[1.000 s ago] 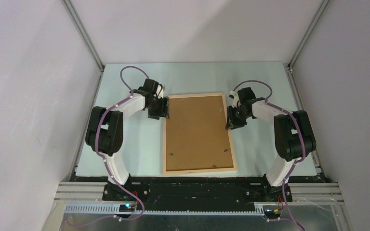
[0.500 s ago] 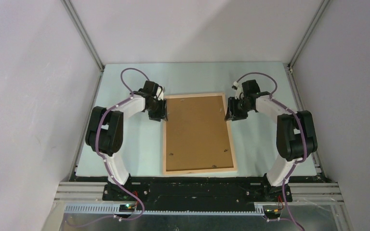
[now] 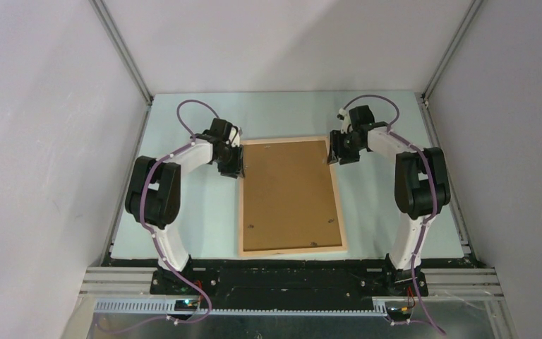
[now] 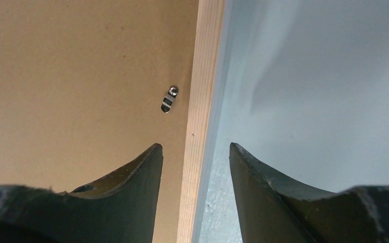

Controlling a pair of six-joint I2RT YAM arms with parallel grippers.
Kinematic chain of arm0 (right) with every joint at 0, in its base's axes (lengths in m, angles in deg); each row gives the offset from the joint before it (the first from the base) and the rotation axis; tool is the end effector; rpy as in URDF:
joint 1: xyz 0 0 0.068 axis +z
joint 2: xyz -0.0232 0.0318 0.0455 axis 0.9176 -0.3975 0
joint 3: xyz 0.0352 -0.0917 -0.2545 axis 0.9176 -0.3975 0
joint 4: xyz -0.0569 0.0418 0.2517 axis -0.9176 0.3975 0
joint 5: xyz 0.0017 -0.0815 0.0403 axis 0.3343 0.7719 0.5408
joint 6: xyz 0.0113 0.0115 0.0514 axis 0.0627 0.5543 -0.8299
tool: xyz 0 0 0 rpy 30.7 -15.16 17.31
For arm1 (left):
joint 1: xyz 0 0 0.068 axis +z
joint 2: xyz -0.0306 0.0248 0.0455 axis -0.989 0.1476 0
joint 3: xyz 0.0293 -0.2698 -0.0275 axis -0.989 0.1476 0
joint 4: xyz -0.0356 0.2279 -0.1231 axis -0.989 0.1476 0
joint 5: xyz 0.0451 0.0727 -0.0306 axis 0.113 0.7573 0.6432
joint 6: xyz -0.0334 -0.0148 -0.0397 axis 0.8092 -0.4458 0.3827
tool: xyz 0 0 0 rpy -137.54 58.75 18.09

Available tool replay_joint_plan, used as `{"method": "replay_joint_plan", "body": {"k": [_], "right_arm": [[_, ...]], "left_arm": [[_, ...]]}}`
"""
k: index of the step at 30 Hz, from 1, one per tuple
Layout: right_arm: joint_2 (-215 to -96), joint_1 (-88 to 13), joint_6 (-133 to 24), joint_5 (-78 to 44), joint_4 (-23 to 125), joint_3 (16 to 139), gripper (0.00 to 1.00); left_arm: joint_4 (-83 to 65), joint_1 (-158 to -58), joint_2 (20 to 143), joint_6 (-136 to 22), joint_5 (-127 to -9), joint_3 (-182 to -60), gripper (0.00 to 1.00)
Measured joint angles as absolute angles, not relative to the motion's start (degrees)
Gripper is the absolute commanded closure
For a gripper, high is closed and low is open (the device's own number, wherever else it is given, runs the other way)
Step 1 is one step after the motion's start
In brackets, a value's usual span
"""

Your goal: Put the photo into the frame

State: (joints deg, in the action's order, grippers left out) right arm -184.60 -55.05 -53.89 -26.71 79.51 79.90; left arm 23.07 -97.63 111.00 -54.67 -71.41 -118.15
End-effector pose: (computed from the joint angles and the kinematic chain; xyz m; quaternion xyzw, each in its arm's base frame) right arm 0.3912 0.0906 0.1877 -0.0829 0.9552 0.1816 0.2184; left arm 0.3503 -0.1085 0.1743 0.0431 0.9724 -0.1470 0.1761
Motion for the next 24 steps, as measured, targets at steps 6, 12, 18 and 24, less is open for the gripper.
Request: {"method": "replay_joint_plan", "body": {"k": [6,12,18,24], "right_arm": [[-186.79,-55.01,-54.26,-25.81,79.82,82.02,0.44],[-187.72,-55.01,-54.87,-25.7,79.97,83.47,0.44],[-187.92,-54.9,-54.94,-25.73,80.28,84.45,0.45],[-189.25,-54.79,-54.94,-25.73,80.65,85.94,0.46]], "left_arm": [[22.94,-97.63,111.02,-54.67,-72.22,-118.15,0.65],[22.72,-97.63,112.15,-54.67,-72.28,-118.15,0.65],[22.7,-97.63,113.01,-54.65,-72.46,-118.17,0.7],[22.66,-97.63,113.03,-54.59,-72.85,-118.17,0.78]]}}
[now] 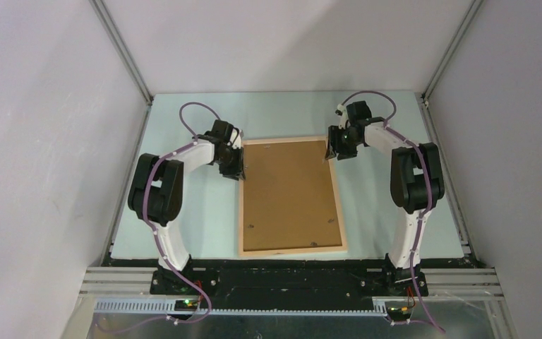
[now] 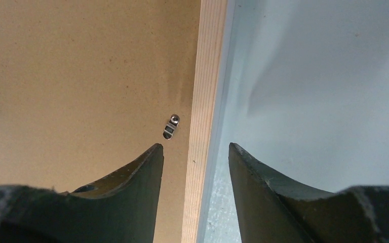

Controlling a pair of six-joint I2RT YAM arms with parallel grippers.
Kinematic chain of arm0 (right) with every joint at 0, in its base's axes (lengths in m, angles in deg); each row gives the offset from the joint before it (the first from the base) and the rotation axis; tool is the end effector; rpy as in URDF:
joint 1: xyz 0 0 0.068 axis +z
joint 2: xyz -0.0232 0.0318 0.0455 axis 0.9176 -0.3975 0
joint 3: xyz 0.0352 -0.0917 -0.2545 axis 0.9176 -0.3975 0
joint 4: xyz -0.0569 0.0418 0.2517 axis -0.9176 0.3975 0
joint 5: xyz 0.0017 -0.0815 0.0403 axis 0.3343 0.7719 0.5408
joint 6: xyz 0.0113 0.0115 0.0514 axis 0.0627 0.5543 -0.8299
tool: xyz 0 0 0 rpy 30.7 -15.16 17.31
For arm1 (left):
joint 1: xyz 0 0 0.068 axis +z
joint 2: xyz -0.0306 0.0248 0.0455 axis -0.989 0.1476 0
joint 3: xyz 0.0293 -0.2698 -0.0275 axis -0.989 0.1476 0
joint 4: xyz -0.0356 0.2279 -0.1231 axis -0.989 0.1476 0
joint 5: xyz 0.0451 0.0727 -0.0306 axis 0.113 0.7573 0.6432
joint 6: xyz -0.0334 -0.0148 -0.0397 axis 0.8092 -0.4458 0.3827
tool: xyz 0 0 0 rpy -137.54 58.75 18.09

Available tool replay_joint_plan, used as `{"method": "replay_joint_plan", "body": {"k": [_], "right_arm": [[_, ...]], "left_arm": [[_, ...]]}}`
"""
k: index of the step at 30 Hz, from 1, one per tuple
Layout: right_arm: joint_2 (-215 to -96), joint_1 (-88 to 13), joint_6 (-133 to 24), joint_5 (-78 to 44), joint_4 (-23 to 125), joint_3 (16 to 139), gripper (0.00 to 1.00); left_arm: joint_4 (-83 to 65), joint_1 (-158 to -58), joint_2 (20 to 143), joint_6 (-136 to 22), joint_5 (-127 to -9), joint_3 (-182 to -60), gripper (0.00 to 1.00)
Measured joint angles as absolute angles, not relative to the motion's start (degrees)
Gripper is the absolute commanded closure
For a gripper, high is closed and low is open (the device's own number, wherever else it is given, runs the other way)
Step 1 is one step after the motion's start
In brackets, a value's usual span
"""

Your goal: Put the photo into the frame

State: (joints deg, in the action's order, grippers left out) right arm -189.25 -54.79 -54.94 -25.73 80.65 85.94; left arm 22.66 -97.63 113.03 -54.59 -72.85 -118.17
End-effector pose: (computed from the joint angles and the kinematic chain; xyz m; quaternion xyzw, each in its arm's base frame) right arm 0.4126 0.0964 0.1854 -0.0745 0.9565 0.1763 0.2201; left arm 0.3526 -0.1100 0.1625 0.0436 0.9739 -0.1557 0.1594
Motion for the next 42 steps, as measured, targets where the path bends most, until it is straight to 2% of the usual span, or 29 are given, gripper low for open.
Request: {"method": "replay_joint_plan", "body": {"k": [13,30,42], "right_arm": [[-193.25,-52.98,-54.92,-24.79,81.17,88.14,0.47],[-195.55,-52.78,-55.27,-23.98,82.25,91.29,0.5],[-195.96,-52.84,-55.18,-23.12,82.9,91.97,0.6]], "left_arm": [[22.66,-97.63,113.03,-54.57,-72.89,-118.19,1.0],[22.68,-97.63,113.03,-54.43,-72.85,-118.19,1.0],[22.68,-97.63,113.03,-54.43,-72.85,-118.19,1.0]]}}
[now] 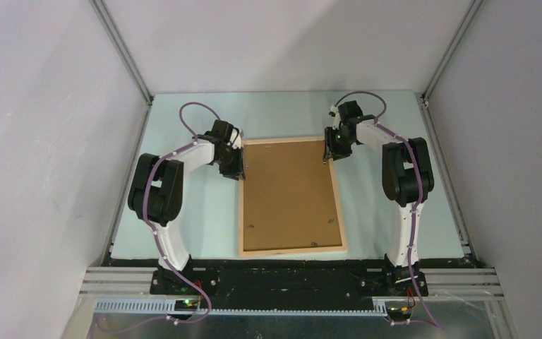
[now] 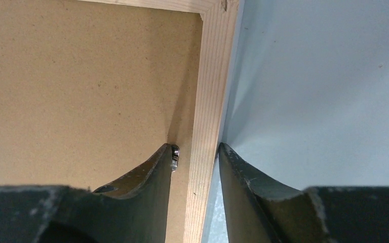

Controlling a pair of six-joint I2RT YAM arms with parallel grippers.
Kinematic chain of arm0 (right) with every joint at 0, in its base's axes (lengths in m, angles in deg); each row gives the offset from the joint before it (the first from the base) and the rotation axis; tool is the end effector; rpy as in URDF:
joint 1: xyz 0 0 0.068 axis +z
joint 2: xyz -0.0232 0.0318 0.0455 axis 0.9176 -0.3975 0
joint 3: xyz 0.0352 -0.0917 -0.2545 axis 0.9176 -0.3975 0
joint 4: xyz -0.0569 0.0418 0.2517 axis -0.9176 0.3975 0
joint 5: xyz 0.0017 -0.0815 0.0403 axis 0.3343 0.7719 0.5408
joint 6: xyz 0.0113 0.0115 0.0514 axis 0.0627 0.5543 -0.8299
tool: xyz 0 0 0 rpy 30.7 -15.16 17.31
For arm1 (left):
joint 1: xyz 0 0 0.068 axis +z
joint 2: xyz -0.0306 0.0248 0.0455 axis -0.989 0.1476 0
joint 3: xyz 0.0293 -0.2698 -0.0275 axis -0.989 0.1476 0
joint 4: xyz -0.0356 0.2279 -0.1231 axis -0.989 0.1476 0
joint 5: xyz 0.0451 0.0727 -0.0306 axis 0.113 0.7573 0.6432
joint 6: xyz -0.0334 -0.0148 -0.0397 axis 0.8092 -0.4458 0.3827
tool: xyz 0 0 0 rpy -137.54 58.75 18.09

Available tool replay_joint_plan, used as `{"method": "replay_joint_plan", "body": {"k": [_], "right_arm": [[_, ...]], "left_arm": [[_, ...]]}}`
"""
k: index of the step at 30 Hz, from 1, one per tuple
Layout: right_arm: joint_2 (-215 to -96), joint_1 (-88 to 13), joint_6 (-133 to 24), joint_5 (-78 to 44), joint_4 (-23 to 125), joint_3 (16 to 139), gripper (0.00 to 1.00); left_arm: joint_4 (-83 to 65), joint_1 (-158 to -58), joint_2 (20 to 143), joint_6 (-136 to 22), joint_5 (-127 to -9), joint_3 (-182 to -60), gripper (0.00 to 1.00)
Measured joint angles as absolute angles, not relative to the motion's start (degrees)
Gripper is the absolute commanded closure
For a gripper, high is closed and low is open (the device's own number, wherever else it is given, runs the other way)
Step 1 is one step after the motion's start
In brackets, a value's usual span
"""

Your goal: Put the photo into the frame

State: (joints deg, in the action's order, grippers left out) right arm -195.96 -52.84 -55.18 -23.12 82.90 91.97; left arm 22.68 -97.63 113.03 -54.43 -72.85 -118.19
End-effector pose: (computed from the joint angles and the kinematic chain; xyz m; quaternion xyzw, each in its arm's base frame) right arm 0.4305 0.1140 0.1651 -0.0807 0.9646 0.1553 0.1970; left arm 0.3526 -0.1100 0.1626 0.0422 0.9739 -0.1559 0.1592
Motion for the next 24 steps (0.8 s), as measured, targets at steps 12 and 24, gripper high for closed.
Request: {"method": "replay_joint_plan", "body": {"k": [12,24], "right_arm": [[-195.96,-53.67,-51.66,-24.09,83.64,92.34,0.61],[-195.96,-55.14,-49.37,-25.77,84.93,92.38,0.49]], "left_arm": [[22.68,-97.63,113.03,-54.43,-72.81,-118.19,1.0],[22.68,-97.63,113.03,-54.43,-72.78,-118.19,1.0]]}}
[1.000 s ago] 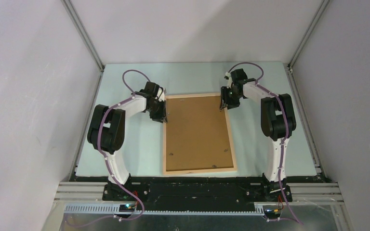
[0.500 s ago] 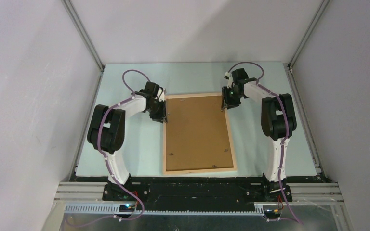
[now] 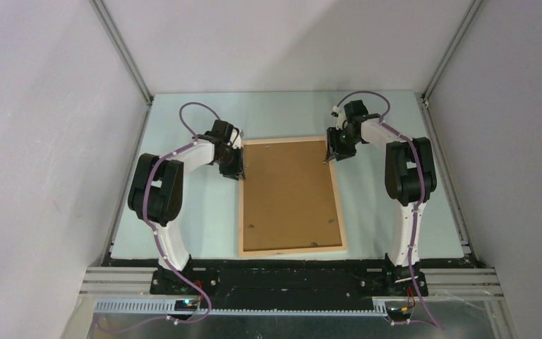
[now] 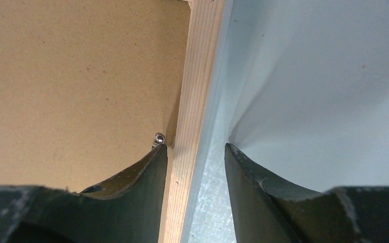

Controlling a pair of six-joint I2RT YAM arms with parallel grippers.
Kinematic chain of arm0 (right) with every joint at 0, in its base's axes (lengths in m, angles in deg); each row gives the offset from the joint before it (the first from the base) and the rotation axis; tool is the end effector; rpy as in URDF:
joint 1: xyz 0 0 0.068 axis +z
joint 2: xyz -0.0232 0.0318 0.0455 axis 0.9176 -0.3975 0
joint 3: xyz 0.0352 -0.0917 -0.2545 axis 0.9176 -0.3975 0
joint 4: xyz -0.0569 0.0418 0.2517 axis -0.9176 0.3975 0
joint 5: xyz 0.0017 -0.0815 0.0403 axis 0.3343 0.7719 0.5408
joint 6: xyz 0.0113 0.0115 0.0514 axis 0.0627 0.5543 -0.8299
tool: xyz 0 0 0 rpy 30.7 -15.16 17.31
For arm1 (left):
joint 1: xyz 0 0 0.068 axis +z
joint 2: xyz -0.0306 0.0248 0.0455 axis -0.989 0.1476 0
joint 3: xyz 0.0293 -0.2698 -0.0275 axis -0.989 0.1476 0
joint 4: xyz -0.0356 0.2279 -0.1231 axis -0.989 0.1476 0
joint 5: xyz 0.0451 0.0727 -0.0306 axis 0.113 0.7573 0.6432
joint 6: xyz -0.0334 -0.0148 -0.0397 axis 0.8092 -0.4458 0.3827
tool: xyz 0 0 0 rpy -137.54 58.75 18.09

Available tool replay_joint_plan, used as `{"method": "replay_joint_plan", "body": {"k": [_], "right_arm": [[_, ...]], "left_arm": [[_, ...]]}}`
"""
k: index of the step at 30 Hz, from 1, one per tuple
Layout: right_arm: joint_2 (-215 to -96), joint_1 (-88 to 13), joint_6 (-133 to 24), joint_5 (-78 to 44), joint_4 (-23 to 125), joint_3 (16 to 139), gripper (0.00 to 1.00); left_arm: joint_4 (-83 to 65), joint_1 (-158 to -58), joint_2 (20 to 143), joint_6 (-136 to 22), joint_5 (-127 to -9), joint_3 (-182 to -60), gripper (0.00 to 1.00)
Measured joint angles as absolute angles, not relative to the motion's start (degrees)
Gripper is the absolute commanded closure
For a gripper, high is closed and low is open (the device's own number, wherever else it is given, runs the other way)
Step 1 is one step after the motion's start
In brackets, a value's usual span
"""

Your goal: Put the photo into the frame

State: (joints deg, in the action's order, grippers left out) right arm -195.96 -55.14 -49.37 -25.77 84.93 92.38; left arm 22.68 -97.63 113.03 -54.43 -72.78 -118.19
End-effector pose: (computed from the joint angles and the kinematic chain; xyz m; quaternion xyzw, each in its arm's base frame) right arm 0.4320 0.0977 0.1660 -0.1134 0.9615 0.1620 0.1907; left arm 0.3526 -0.1100 0.1626 0.0421 0.9740 -0.1553 0.1593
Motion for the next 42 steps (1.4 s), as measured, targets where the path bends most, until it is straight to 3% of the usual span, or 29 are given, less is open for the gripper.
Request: {"method": "replay_joint_plan", "body": {"k": [11,22,42], "right_arm": [[-195.79,-56.78,-51.53,-30.86,84.96,92.38,0.48],[-195.81,-53.96,-51.84,-28.26,84.45,91.9,0.49],[-194.35,-52.17,-48.58,-23.26,82.77,89.87,0.59]], "left_arm": [[22.68,-97.63,113.03,-54.43,-72.78,-118.19,1.0],[22.68,-97.63,113.03,-54.43,-72.78,-118.19,1.0],[22.68,-97.63,113.03,-54.46,-72.78,-118.19,1.0]]}}
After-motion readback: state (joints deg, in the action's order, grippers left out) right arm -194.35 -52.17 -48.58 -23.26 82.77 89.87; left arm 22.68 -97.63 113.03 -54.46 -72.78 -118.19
